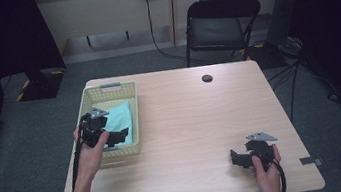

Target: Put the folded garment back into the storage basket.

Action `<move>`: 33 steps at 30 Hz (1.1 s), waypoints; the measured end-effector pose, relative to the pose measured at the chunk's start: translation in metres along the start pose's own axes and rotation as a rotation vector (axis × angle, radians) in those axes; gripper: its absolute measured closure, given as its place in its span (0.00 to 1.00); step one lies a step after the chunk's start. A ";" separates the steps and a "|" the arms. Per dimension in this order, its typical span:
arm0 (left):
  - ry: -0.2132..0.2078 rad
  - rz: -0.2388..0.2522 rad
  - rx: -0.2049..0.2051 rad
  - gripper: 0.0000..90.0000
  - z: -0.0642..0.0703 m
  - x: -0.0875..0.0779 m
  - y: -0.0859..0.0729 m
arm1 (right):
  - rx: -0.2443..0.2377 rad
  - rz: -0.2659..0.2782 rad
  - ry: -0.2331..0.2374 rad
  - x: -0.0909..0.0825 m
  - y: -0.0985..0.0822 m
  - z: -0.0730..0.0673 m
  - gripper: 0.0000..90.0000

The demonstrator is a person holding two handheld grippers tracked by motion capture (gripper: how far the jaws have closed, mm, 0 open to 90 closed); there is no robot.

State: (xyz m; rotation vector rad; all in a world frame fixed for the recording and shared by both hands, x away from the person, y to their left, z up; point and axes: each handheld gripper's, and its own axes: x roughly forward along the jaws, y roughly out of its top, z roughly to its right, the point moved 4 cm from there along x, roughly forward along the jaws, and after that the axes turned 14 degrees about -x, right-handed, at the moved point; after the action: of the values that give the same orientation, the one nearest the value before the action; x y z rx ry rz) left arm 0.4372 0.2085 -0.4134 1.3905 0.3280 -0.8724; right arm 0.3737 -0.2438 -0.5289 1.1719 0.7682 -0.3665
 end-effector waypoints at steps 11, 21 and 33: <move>-0.027 -0.012 0.021 0.06 0.008 -0.008 -0.013 | 0.000 0.000 0.000 0.000 0.000 0.000 0.00; -0.022 -0.005 0.076 0.06 0.012 -0.013 -0.029 | 0.000 0.000 0.000 0.000 0.000 0.000 0.00; -0.008 -0.024 0.073 0.06 0.011 -0.025 -0.048 | 0.000 0.000 0.000 0.000 0.000 0.000 0.00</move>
State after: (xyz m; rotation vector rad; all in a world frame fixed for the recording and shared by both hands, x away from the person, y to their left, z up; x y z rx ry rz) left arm 0.3844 0.2099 -0.4284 1.4527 0.3103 -0.9173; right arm 0.3737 -0.2439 -0.5289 1.1715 0.7682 -0.3663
